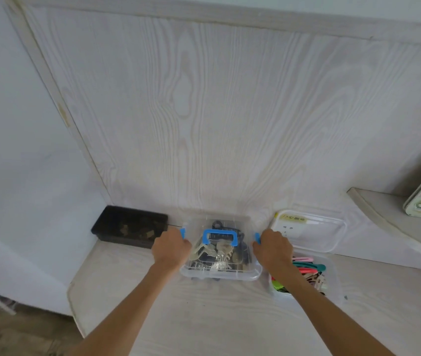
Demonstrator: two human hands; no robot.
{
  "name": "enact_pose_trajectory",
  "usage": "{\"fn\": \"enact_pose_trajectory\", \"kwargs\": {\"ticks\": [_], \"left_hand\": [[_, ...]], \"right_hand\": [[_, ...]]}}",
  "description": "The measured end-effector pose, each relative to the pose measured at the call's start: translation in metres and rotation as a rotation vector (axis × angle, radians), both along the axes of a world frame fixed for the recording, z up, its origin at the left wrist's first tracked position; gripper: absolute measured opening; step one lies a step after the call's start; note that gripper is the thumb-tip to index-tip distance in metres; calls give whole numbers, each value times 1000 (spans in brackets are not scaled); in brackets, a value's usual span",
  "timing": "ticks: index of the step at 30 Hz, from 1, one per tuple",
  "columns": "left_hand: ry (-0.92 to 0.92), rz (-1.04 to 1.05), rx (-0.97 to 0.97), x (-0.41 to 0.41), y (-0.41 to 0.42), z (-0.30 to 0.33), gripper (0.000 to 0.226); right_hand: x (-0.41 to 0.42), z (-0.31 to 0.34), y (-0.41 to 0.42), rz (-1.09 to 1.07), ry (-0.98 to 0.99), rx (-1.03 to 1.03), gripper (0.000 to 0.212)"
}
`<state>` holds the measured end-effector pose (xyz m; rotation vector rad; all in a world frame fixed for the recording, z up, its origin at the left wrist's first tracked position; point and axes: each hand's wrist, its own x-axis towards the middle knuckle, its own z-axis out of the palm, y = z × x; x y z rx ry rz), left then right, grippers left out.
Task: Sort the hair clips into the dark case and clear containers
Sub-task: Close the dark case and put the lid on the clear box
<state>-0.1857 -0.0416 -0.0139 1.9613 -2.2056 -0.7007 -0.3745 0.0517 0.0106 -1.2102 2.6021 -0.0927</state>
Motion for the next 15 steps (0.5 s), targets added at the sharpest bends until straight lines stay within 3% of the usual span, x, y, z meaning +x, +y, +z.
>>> {"fn": "enact_pose_trajectory", "kwargs": {"ticks": [5, 9, 15], "left_hand": [[-54, -29, -76, 17, -7, 6, 20], [-94, -25, -86, 46, -34, 8, 29], [-2, -7, -126, 54, -44, -7, 28]], "right_hand": [[14, -1, -9, 39, -88, -36, 11], [39, -3, -24, 86, -174, -108, 16], [40, -11, -31, 40, -169, -149, 29]]}}
